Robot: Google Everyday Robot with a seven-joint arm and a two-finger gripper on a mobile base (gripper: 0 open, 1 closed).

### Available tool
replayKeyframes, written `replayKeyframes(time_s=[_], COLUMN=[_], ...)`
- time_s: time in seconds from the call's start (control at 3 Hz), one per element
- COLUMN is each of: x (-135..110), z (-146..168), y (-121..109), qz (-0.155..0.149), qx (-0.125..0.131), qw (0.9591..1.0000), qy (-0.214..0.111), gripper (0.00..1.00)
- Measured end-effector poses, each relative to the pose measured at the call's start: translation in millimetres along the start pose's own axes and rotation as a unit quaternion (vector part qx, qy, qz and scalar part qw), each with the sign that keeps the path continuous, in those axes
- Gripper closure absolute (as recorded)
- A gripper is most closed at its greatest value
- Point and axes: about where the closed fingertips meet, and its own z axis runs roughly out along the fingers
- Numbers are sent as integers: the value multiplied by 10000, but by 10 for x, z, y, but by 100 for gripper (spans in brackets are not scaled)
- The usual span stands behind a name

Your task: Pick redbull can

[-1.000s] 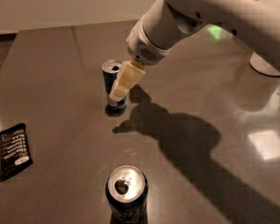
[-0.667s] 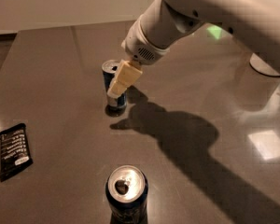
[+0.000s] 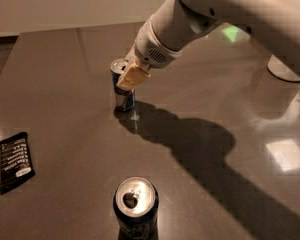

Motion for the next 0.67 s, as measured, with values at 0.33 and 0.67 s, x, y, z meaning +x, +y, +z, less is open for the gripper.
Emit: replayKeyframes(time_s=[0.33, 0.67], x=[-38, -65], z=[-98, -166], y=[-36, -61], qz=[-7, -12], qx=[-10, -17], qw=[10000, 9999], qy=[-71, -119], gripper=[93, 100])
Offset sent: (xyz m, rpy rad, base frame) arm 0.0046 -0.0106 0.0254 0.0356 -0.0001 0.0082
